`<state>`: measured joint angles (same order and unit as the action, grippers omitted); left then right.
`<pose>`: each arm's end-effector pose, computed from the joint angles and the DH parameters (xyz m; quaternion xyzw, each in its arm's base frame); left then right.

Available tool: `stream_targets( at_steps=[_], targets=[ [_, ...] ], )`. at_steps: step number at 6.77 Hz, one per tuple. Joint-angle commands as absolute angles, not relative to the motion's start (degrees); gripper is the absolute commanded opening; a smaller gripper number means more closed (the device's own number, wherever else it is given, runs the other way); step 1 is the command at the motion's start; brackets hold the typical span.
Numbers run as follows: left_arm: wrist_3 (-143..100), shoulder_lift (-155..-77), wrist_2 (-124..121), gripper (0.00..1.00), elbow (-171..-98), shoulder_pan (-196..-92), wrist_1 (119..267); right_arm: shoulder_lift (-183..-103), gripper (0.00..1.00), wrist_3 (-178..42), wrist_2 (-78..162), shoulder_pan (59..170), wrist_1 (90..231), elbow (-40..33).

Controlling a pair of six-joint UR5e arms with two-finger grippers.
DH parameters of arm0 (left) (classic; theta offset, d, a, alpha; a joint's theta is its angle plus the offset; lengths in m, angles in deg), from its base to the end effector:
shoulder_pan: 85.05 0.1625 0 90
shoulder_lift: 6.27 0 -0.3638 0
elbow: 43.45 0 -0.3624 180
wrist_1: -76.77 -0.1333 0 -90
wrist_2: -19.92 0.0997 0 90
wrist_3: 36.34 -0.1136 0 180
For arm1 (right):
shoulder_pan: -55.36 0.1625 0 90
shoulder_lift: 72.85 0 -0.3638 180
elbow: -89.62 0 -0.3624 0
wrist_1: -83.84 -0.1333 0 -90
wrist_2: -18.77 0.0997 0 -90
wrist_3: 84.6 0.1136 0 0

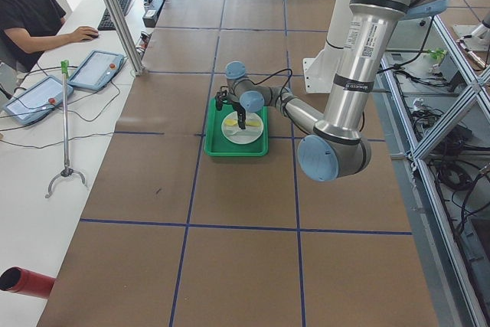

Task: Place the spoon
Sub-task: 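Lower the left gripper and close it on the yellow spoon handle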

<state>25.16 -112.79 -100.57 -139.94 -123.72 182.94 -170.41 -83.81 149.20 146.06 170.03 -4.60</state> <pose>0.4026 -0.4191 0.3825 -0.0274 0.4065 0.0073 0.9132 0.0647 -0.4136 0.6299 0.0036 -0.3455 0.0108 0.9383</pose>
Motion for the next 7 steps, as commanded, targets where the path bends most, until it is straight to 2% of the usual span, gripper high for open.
stream_targets(
  at_steps=[1, 4, 5, 7],
  targets=[
    [24.84, -112.71, -100.66, 0.40, -140.30, -123.72, 182.94, -170.41, 1.00, -83.81, 149.20, 146.06, 170.06, -4.60],
    [24.57, -112.27, -100.66, 0.14, -141.00, -123.80, 182.86, -170.41, 1.00, -83.81, 149.20, 146.06, 170.06, -4.60],
    [24.49, -112.01, -100.57, 0.02, -141.88, -123.98, 182.77, -170.41, 1.00, -83.81, 149.20, 146.06, 170.06, -4.60],
    [23.70, -111.05, -100.75, 0.00, -146.17, -124.94, 181.55, -170.41, 1.00, -83.90, 149.20, 146.06, 170.06, -4.60]
  ],
)
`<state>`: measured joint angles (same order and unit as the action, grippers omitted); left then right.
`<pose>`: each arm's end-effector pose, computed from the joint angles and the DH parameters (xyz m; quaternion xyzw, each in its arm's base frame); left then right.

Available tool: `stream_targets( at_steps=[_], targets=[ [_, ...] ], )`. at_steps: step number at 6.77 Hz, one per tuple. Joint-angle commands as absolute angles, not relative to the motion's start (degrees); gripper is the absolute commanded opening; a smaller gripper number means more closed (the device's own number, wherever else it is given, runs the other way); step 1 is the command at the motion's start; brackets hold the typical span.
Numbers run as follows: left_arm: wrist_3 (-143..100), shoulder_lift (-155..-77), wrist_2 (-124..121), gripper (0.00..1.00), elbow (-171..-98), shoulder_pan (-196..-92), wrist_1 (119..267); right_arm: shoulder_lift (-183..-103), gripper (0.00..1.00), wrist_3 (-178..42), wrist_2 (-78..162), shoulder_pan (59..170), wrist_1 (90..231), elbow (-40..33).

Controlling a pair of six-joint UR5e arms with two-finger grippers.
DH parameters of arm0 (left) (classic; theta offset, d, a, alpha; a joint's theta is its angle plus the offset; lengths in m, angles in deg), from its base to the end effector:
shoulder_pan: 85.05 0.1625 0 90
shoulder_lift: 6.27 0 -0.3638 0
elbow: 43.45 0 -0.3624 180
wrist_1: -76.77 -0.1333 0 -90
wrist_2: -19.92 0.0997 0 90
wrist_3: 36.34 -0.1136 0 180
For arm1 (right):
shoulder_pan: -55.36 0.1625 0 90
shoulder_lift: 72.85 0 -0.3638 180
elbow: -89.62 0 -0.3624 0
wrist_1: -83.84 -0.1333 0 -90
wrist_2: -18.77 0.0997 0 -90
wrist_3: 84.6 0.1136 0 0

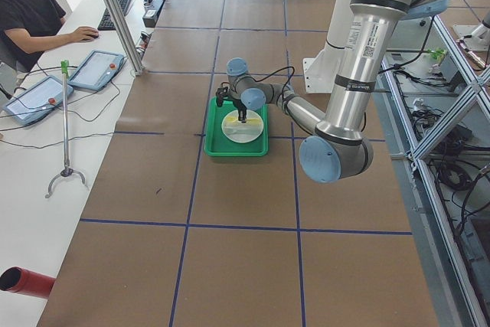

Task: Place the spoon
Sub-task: 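Lower the left gripper and close it on the yellow spoon handle, then lift the yellow spoon with the left gripper and carry it off the plate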

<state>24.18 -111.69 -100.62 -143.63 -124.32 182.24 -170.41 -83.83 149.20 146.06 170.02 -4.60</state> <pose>0.3880 -0.4149 0.3649 -0.0125 0.4185 0.0150 0.9080 0.0647 -0.4136 0.6299 0.0037 -0.3455 0.0106 0.9383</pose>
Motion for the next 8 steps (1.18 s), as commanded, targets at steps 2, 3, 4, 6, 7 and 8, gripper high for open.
stream_targets(
  at_steps=[2, 3, 4, 6, 7, 8],
  targets=[
    [23.52, -111.47, -100.92, 0.00, -153.63, -127.48, 170.97, -170.41, 1.00, -83.81, 149.20, 146.06, 170.06, -4.60],
    [23.52, -112.96, -100.93, 0.00, -155.75, -128.19, 167.25, -170.41, 1.00, -83.81, 149.20, 146.06, 170.06, -4.60],
    [24.13, -115.67, -100.93, 0.00, -154.73, -128.29, 166.17, -170.41, 1.00, -83.81, 149.20, 146.06, 170.06, -4.60],
    [28.93, -121.82, -101.10, 0.00, -147.29, -125.32, 168.60, -170.41, 1.00, -83.90, 149.20, 146.06, 170.06, -4.60],
    [30.97, -121.94, -101.01, 0.00, -146.12, -123.73, 171.66, -170.41, 1.00, -83.90, 149.20, 146.06, 170.06, -4.60],
    [31.60, -121.94, -101.01, 0.00, -143.41, -122.50, 174.65, -170.41, 1.00, -83.81, 149.20, 146.06, 170.06, -4.60]
  ],
)
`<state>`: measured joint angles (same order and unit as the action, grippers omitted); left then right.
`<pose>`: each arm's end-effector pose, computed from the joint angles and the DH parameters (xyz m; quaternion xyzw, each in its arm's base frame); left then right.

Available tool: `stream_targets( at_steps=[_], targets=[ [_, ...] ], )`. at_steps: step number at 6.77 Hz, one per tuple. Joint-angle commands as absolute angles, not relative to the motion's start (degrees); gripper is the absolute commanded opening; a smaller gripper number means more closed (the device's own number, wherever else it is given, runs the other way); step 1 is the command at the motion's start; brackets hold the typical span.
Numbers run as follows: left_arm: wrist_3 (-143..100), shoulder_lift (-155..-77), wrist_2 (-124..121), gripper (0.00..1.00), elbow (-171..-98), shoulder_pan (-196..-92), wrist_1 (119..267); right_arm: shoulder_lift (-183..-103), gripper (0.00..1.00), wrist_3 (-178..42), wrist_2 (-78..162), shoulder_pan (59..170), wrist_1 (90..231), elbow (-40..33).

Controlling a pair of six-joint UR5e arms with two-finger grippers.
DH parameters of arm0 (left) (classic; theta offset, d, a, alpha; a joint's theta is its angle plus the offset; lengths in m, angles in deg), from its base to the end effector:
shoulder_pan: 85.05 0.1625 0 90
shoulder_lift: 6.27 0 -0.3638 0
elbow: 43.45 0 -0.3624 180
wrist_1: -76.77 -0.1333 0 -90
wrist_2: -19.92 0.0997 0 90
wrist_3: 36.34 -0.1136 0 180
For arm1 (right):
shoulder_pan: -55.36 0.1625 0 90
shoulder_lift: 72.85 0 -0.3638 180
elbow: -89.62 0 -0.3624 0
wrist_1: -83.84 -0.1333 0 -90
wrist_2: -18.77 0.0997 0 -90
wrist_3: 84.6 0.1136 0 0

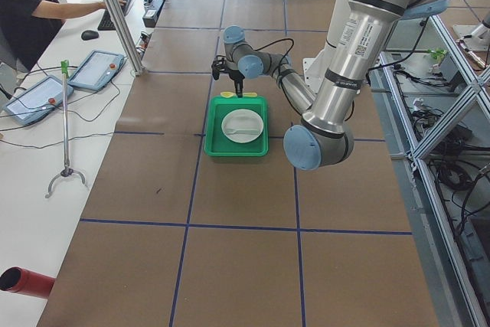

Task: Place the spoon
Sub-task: 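Lift the yellow spoon with the left gripper and carry it off the plate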

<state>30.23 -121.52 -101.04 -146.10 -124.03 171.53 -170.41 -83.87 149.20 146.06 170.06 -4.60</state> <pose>0.4042 -0.4233 0.2730 -0.0310 0.4286 -0.0253 0.9026 0.0647 -0.4135 0.6300 0.0035 -0.3455 0.0104 0.9383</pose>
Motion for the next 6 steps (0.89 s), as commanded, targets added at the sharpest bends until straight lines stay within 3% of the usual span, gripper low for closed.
stream_targets(
  at_steps=[1, 6],
  targets=[
    [31.60, -121.76, -100.93, 0.00, -140.94, -122.14, 177.29, -170.41, 1.00, -83.81, 149.20, 146.06, 170.06, -4.60],
    [30.99, -120.97, -100.75, 0.00, -138.90, -121.17, 178.29, -170.41, 1.00, -83.81, 149.20, 146.06, 170.06, -4.60]
  ],
)
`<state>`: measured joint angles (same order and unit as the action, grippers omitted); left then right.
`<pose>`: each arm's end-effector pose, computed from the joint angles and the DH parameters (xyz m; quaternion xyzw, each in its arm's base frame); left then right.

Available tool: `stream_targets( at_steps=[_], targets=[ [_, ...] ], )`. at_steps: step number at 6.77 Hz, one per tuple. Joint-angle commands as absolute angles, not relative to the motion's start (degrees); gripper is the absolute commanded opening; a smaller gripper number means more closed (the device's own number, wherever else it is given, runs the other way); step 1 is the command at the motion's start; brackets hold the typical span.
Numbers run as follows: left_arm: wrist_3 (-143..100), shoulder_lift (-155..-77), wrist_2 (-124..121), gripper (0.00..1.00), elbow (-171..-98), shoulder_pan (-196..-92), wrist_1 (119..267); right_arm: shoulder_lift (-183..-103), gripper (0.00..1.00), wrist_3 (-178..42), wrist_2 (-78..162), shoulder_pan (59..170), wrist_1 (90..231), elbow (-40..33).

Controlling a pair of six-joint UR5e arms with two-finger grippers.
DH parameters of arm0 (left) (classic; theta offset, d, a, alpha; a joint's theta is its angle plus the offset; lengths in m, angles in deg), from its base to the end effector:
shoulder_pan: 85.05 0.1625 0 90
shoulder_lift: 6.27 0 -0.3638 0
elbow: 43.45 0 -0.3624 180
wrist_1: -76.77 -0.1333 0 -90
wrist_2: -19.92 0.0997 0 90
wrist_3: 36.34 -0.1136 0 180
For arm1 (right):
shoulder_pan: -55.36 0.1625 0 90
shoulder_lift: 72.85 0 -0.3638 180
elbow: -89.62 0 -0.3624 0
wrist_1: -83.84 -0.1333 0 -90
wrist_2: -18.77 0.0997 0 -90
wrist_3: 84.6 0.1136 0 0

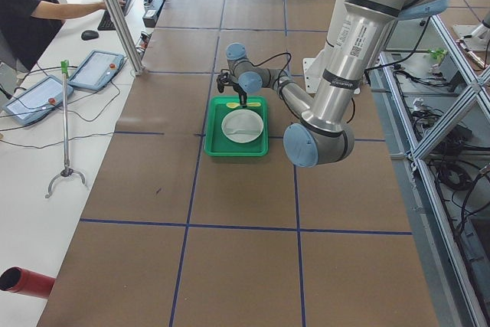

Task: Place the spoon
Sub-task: 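Lift the yellow spoon with the left gripper and carry it off the plate, then lower the spoon onto the green tray beside the plate and open the left gripper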

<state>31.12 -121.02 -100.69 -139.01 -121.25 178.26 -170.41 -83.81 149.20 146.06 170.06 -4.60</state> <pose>0.4434 -0.4180 0.3164 -0.0461 0.4208 -0.0137 0.9059 0.0647 -0.4135 0.6300 0.0033 -0.3455 0.0109 0.9383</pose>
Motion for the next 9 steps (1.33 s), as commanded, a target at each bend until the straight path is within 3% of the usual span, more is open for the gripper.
stream_targets(
  at_steps=[1, 2, 3, 4, 5, 9],
  targets=[
    [30.81, -120.97, -100.66, 0.00, -138.98, -121.17, 178.37, -170.41, 1.00, -83.81, 149.20, 146.06, 170.06, -4.60],
    [30.73, -120.88, -100.66, 0.06, -138.99, -121.17, 178.37, -170.41, 1.00, -83.81, 149.20, 146.06, 170.06, -4.60],
    [30.72, -120.88, -100.57, 0.38, -139.07, -121.17, 178.46, -170.41, 1.00, -83.90, 149.20, 146.06, 169.98, -4.60],
    [30.64, -120.80, -100.49, 0.95, -139.33, -121.34, 178.81, -170.41, 1.00, -83.81, 149.20, 146.06, 170.06, -4.60],
    [30.72, -119.75, -100.49, 1.00, -139.51, -121.26, 179.94, -170.41, 1.00, -83.81, 149.20, 146.06, 170.06, -4.60],
    [30.72, -119.48, -100.49, 1.00, -140.82, -121.87, 180.22, -170.41, 1.00, -83.81, 149.20, 146.06, 170.06, -4.60]
  ],
)
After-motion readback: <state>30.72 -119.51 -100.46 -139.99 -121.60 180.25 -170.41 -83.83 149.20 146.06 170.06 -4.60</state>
